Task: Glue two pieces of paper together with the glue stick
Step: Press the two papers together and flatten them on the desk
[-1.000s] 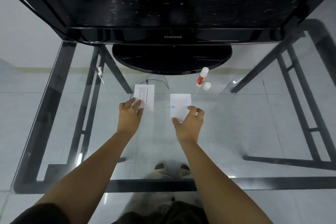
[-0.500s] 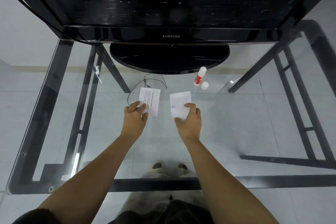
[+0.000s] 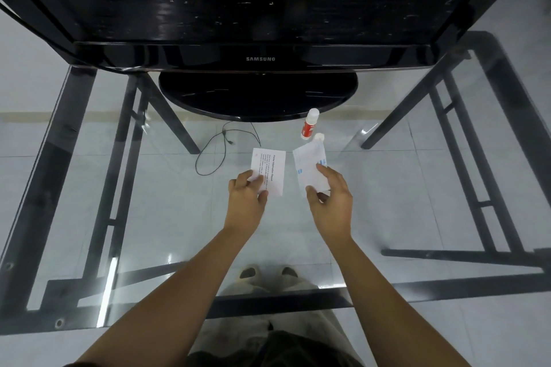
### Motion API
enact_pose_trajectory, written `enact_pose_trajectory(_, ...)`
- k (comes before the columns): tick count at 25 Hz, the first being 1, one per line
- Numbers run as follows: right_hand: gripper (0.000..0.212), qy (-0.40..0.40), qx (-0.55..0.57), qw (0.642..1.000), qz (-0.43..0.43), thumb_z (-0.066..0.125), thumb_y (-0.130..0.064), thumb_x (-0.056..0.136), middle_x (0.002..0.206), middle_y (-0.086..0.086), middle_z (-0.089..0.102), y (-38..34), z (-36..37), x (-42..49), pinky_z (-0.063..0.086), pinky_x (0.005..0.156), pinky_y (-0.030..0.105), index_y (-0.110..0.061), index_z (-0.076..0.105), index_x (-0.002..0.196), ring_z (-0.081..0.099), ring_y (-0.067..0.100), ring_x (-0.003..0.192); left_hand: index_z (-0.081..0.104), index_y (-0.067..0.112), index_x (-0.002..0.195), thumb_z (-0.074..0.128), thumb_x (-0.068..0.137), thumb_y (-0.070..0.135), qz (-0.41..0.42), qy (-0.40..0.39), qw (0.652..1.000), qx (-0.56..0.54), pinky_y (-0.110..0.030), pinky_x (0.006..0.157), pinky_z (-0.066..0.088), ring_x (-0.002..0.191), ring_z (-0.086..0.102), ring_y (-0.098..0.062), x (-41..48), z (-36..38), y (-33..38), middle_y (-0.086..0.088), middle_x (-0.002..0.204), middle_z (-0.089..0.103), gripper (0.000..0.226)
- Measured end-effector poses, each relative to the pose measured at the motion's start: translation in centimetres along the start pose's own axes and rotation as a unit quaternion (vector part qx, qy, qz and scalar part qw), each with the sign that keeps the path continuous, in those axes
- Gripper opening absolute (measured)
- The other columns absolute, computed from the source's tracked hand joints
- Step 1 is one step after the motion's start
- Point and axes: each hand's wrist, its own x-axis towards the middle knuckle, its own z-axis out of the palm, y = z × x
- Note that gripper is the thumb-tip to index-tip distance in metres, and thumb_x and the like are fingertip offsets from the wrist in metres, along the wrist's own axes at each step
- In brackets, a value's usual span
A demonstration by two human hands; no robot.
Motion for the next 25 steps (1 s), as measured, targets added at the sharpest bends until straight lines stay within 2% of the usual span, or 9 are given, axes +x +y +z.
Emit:
enact_pose_trajectory(6, 0.05, 0.0, -0.01, 1.0, -0.028, 0.064, -0.01, 0.085, 0.131, 0.007, 0.053, -0.4, -0.7, -0.4, 0.048, 0.075, 0.007, -0.014, 0.044, 0.131, 0.051, 0.015, 0.114, 0.048, 0.009, 0.131, 0.049, 0.094, 0.018, -0.03, 0.006, 0.999, 0.009, -0.031, 0.106, 0.034, 0.125, 0.035, -0.03, -0.6, 1.0, 1.5, -0.011, 0.145, 0.036, 0.038)
enact_pose_trajectory(9, 0.053, 0.024, 0.023, 0.999, -0.001, 0.065, -0.011, 0.084, 0.127, 0.009, 0.055, -0.9, -0.7, -0.3, 0.046, 0.073, 0.001, -0.012, 0.038, 0.129, 0.052, 0.013, 0.105, 0.046, 0.009, 0.132, 0.047, 0.095, 0.02, -0.033, 0.01, 0.999, 0.02, -0.031, 0.106, 0.034, 0.125, 0.035, -0.029, -0.8, 1.3, 1.5, -0.01, 0.145, 0.036, 0.038)
enact_pose_trajectory(15, 0.041, 0.03, 0.02, 0.999, 0.002, 0.066, -0.014, 0.084, 0.123, 0.008, 0.059, -0.7, -0.7, -0.2, 0.051, 0.076, 0.012, -0.012, 0.043, 0.118, 0.058, 0.018, 0.104, 0.046, 0.01, 0.132, 0.046, 0.095, 0.021, -0.031, 0.019, 0.999, 0.035, -0.031, 0.106, 0.035, 0.123, 0.036, -0.028, -0.8, 1.4, 1.6, -0.01, 0.145, 0.036, 0.038)
enact_pose_trajectory(19, 0.036, 0.021, 0.004, 1.0, -0.01, 0.066, -0.014, 0.084, 0.12, 0.008, 0.06, -0.7, -0.6, -0.4, 0.049, 0.075, 0.01, -0.011, 0.047, 0.114, 0.055, 0.013, 0.101, 0.044, 0.007, 0.133, 0.051, 0.093, 0.02, -0.031, 0.027, 0.999, 0.014, -0.034, 0.103, 0.039, 0.124, 0.037, -0.031, -0.8, 1.2, 1.6, -0.014, 0.142, 0.038, 0.043)
enact_pose_trajectory(21, 0.031, 0.017, -0.003, 1.0, -0.022, 0.066, -0.014, 0.084, 0.116, 0.008, 0.061, -0.9, -0.7, -0.3, 0.05, 0.077, 0.014, -0.01, 0.05, 0.111, 0.056, 0.014, 0.099, 0.048, 0.003, 0.127, 0.056, 0.091, 0.019, -0.021, 0.071, 0.996, -0.039, -0.036, 0.096, 0.046, 0.118, 0.045, -0.032, -0.7, 0.3, 2.0, -0.019, 0.134, 0.046, 0.041)
enact_pose_trajectory(23, 0.027, 0.015, -0.023, 0.998, -0.051, 0.065, -0.013, 0.085, 0.111, 0.009, 0.062, -1.2, -0.7, -0.2, 0.052, 0.078, 0.019, -0.008, 0.055, 0.109, 0.056, 0.012, 0.095, 0.06, 0.004, 0.112, 0.055, 0.091, 0.018, -0.013, 0.108, 0.987, -0.114, -0.034, 0.084, 0.053, 0.098, 0.06, -0.029, 0.0, -1.4, 2.5, -0.019, 0.113, 0.062, 0.026)
enact_pose_trajectory(25, 0.023, 0.019, -0.053, 0.992, -0.111, 0.064, -0.011, 0.085, 0.105, 0.012, 0.064, -1.4, -0.5, -0.1, 0.056, 0.077, 0.025, -0.004, 0.059, 0.107, 0.058, 0.012, 0.09, 0.067, 0.008, 0.096, 0.052, 0.092, 0.027, -0.057, 0.059, 0.97, -0.231, -0.029, 0.076, 0.053, 0.082, 0.065, -0.023, 1.0, -4.2, 3.5, -0.012, 0.092, 0.071, 0.024)
